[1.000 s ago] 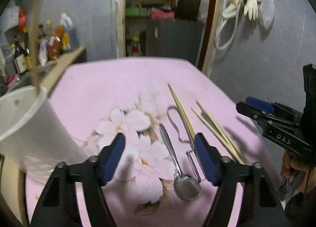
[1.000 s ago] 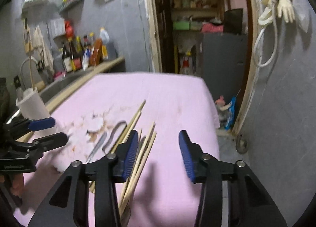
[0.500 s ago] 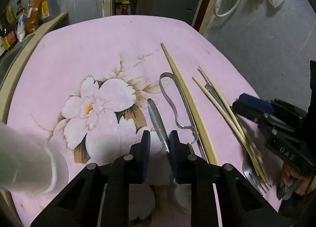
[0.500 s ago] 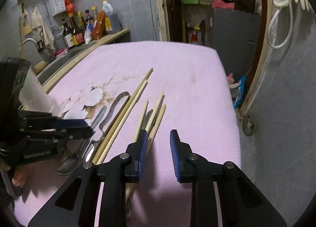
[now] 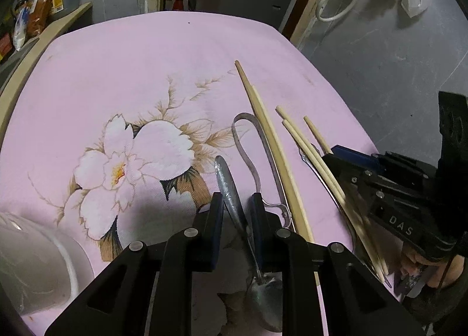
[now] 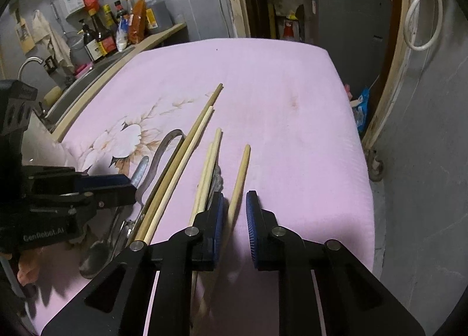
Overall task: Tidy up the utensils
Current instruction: 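Close left gripper on a spoon handle while right gripper grasps a chopstick, then lift spoon and chopstick and carry both over the white caddy, then open left gripper dropping the spoon while right gripper drops the chopstick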
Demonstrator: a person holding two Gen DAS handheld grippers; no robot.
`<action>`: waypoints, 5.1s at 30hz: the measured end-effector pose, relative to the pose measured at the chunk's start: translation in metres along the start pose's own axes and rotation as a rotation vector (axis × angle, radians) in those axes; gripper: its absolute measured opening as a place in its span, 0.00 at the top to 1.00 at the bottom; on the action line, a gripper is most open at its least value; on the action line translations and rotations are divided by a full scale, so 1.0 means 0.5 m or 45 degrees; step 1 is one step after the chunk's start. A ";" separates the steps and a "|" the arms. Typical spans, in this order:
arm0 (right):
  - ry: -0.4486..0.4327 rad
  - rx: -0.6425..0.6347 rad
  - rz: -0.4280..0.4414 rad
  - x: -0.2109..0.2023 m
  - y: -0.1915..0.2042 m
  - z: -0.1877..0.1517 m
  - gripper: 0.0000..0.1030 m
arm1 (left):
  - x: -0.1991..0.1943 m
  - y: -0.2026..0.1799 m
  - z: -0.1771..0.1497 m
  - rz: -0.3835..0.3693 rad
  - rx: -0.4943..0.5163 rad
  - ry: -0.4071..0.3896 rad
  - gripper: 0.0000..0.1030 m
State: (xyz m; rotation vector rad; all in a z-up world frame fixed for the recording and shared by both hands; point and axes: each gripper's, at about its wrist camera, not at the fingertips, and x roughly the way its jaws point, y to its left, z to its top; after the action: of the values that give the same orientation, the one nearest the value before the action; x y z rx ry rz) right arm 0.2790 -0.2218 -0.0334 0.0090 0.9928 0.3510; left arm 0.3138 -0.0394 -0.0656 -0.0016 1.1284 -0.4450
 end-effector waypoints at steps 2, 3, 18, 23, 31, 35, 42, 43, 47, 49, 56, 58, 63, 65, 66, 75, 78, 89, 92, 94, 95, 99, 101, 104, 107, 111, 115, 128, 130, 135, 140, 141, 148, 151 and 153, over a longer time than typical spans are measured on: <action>0.018 0.011 0.007 0.000 -0.002 0.004 0.87 | -0.001 -0.004 0.005 -0.002 -0.002 0.016 0.91; 0.031 0.020 0.015 0.000 -0.004 0.006 0.87 | -0.001 -0.003 0.006 -0.008 -0.005 0.022 0.91; 0.104 -0.010 0.009 -0.002 -0.001 0.005 0.88 | -0.017 -0.020 0.007 -0.021 0.124 0.181 0.75; 0.087 0.009 0.005 -0.004 0.001 0.002 0.89 | -0.012 -0.024 0.016 0.025 0.145 0.191 0.82; 0.108 -0.039 -0.007 -0.017 0.007 -0.009 0.92 | -0.024 -0.012 0.004 0.013 0.216 0.263 0.90; 0.102 -0.053 -0.024 -0.013 0.014 -0.010 0.92 | -0.025 -0.017 -0.001 0.042 0.223 0.249 0.90; 0.029 0.079 0.054 -0.036 -0.008 -0.026 0.97 | -0.060 -0.011 -0.042 -0.055 0.063 0.102 0.94; 0.015 0.089 0.063 -0.039 -0.010 -0.030 0.97 | -0.068 -0.007 -0.048 -0.071 0.058 0.075 0.94; -0.128 0.163 0.158 -0.070 -0.010 -0.055 0.97 | -0.120 -0.016 -0.082 -0.099 0.073 -0.120 0.94; -0.249 0.160 0.179 -0.099 0.004 -0.073 0.97 | -0.145 -0.024 -0.099 -0.077 0.096 -0.226 0.94; -0.598 0.096 0.115 -0.175 0.058 -0.118 0.97 | -0.195 -0.063 -0.150 0.029 0.083 -0.458 0.94; -0.713 0.093 0.111 -0.199 0.071 -0.134 0.97 | -0.197 -0.072 -0.164 0.065 0.079 -0.542 0.94; -0.923 0.055 0.058 -0.231 0.108 -0.149 0.97 | -0.212 -0.073 -0.183 0.139 0.052 -0.748 0.94; -1.002 0.037 0.054 -0.243 0.125 -0.149 0.97 | -0.222 -0.076 -0.190 0.163 0.039 -0.813 0.94; -1.056 0.026 0.054 -0.251 0.137 -0.148 0.97 | -0.230 -0.075 -0.192 0.168 0.029 -0.846 0.94; -1.390 -0.008 0.119 -0.296 0.204 -0.110 0.97 | -0.360 -0.049 -0.182 0.176 -0.043 -1.071 0.94; -1.466 0.007 0.173 -0.305 0.223 -0.085 0.97 | -0.410 -0.033 -0.178 0.193 -0.066 -1.135 0.94; -1.705 -0.037 0.256 -0.319 0.357 -0.004 0.97 | -0.563 0.081 -0.165 0.345 -0.165 -1.325 0.94; -1.697 -0.016 0.312 -0.304 0.374 0.016 0.97 | -0.584 0.128 -0.165 0.385 -0.210 -1.346 0.94; -1.676 0.007 0.375 -0.289 0.385 0.032 0.97 | -0.592 0.170 -0.166 0.392 -0.263 -1.367 0.94; -1.662 0.020 0.411 -0.280 0.388 0.039 0.97 | -0.593 0.189 -0.168 0.390 -0.288 -1.374 0.94; -1.612 0.065 0.483 -0.243 0.403 0.066 0.97 | -0.588 0.262 -0.165 0.381 -0.380 -1.384 0.94; -1.594 0.076 0.510 -0.226 0.406 0.074 0.97 | -0.585 0.289 -0.164 0.359 -0.415 -1.386 0.94; -1.557 0.076 0.517 -0.205 0.416 0.088 0.97 | -0.571 0.327 -0.162 0.323 -0.465 -1.382 0.94; -1.529 0.071 0.509 -0.188 0.426 0.098 0.97 | -0.556 0.352 -0.165 0.284 -0.493 -1.378 0.94; -1.493 0.065 0.501 -0.171 0.437 0.103 0.97 | -0.545 0.375 -0.170 0.215 -0.536 -1.374 0.94; -1.482 0.034 0.468 -0.158 0.448 0.096 0.97 | -0.543 0.367 -0.172 0.232 -0.516 -1.391 0.94; -1.435 -0.032 0.416 -0.130 0.472 0.089 0.97 | -0.524 0.351 -0.146 0.216 -0.472 -1.443 0.94; -1.434 -0.052 0.404 -0.127 0.477 0.086 0.97 | -0.523 0.349 -0.147 0.217 -0.470 -1.455 0.94; -1.422 -0.082 0.402 -0.117 0.488 0.079 0.97 | -0.510 0.341 -0.156 0.276 -0.456 -1.489 0.94; -1.386 -0.096 0.412 -0.102 0.490 0.075 0.97 | -0.491 0.310 -0.171 0.425 -0.392 -1.512 0.94; -1.375 -0.101 0.412 -0.099 0.490 0.074 0.97 | -0.486 0.307 -0.174 0.446 -0.386 -1.510 0.94; -1.303 -0.177 0.408 -0.087 0.496 0.063 0.97 | -0.437 0.292 -0.191 0.552 -0.332 -1.435 0.94; -1.266 -0.216 0.394 -0.084 0.498 0.056 0.97 | -0.423 0.290 -0.195 0.557 -0.330 -1.378 0.94; -1.249 -0.226 0.393 -0.084 0.496 0.052 0.97 | -0.420 0.285 -0.200 0.564 -0.318 -1.355 0.94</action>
State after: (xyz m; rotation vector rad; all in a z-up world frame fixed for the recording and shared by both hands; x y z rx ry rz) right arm 0.2088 0.0040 0.0568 0.1605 -0.0183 0.6326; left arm 0.2020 0.1849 0.0420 -0.1839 0.1063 0.1216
